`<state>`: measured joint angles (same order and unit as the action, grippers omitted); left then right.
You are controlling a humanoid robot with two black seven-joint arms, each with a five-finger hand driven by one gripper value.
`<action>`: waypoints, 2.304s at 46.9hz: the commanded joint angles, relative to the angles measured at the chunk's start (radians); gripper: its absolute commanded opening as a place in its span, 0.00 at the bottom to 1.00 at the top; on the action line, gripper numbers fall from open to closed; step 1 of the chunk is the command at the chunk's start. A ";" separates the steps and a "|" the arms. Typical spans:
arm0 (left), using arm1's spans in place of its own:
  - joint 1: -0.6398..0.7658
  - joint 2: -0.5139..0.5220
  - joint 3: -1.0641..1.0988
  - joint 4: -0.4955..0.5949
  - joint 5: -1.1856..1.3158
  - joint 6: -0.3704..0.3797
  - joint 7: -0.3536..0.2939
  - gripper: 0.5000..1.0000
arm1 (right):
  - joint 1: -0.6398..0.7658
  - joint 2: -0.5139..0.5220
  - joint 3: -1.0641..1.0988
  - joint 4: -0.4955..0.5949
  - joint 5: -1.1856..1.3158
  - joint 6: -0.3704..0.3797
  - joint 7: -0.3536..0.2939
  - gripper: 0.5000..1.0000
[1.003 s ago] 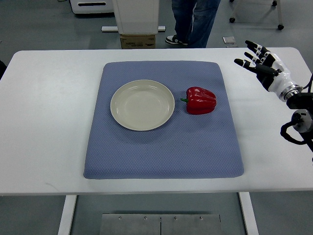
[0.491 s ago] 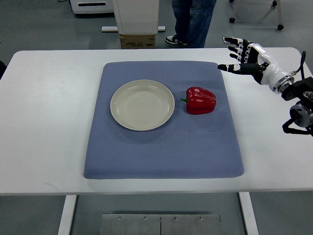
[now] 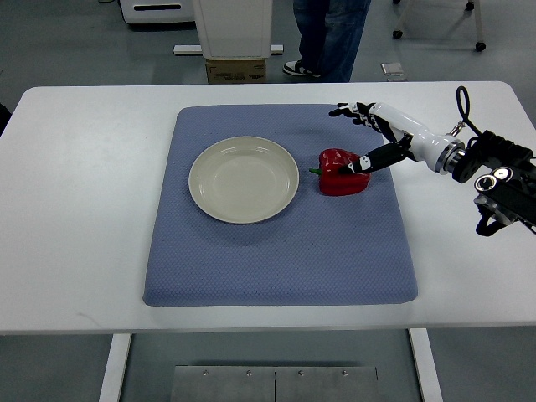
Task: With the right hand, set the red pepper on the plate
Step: 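Reach the right hand down to the red bell pepper, then close the right hand fingers around the red pepper, then lift the pepper with the right hand and carry it over the plate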
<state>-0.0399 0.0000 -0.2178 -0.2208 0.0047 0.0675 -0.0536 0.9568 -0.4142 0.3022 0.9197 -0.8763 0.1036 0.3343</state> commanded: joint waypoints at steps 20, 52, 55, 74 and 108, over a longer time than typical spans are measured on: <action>0.000 0.000 0.000 0.000 0.000 0.000 0.000 1.00 | 0.056 0.040 -0.144 -0.021 -0.070 -0.084 -0.009 0.96; 0.000 0.000 0.000 0.000 0.000 0.000 0.000 1.00 | 0.054 0.068 -0.213 -0.088 -0.076 -0.137 -0.041 0.85; 0.000 0.000 0.000 0.000 0.000 0.000 0.000 1.00 | 0.056 0.071 -0.225 -0.091 -0.076 -0.139 -0.041 0.80; 0.000 0.000 0.000 0.000 0.000 0.000 -0.002 1.00 | 0.057 0.069 -0.232 -0.091 -0.076 -0.139 -0.041 0.00; 0.000 0.000 0.000 0.000 0.000 0.000 0.000 1.00 | 0.194 0.222 -0.232 -0.093 -0.072 -0.137 -0.144 0.00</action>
<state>-0.0398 0.0000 -0.2178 -0.2208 0.0046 0.0675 -0.0536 1.1411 -0.2182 0.0723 0.8285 -0.9482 -0.0337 0.2041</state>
